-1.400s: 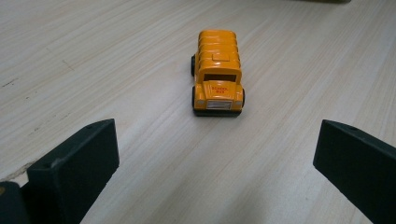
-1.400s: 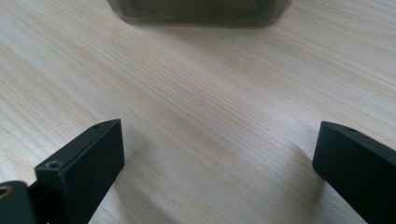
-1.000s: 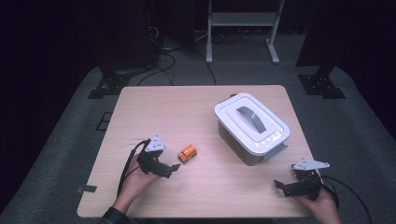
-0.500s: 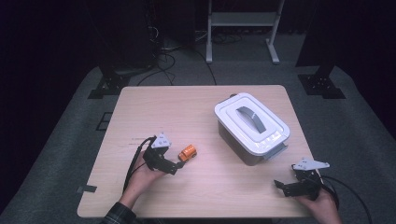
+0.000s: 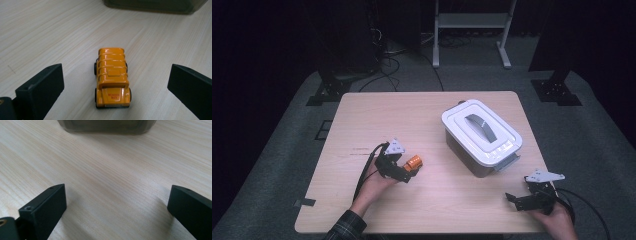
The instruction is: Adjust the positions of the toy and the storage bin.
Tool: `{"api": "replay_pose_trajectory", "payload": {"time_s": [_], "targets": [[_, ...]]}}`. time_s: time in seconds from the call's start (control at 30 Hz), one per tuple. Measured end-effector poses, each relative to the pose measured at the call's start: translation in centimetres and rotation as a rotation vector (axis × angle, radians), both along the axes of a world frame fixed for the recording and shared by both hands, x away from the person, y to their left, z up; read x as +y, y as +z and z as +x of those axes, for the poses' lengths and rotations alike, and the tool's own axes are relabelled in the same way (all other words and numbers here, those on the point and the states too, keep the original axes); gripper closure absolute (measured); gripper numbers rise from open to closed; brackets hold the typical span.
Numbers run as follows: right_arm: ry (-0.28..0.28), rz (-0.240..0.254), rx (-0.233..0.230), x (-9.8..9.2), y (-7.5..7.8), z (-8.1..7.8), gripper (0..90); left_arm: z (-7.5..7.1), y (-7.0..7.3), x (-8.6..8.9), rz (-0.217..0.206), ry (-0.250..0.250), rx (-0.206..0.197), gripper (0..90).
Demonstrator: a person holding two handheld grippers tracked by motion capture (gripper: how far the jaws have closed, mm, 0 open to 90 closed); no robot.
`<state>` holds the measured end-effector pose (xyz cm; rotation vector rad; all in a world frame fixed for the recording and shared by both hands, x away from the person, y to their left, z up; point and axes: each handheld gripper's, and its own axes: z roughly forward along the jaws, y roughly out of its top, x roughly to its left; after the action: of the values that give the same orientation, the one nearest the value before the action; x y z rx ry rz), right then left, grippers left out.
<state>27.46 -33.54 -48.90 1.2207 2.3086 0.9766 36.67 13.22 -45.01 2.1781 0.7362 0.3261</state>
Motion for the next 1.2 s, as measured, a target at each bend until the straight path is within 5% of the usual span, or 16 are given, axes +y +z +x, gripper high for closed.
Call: {"api": "replay_pose_trajectory", "payload": {"time_s": [0.5, 0.83, 1.2], "targets": [[0.0, 0.0, 0.0, 0.0, 0.0, 0.0, 1.1, 1.2, -0.8, -1.2, 0.011, 0.006, 0.029, 5.4], [0.0, 0.0, 0.0, 0.0, 0.0, 0.0, 1.1, 1.1, -1.3, -1.3, 0.047, 0.005, 0.032, 22.8], [0.0, 0.0, 0.0, 0.0, 0.0, 0.0, 1.1, 1.0, -1.1, -1.0, 0.024, 0.022, 0.045, 43.5]]}}
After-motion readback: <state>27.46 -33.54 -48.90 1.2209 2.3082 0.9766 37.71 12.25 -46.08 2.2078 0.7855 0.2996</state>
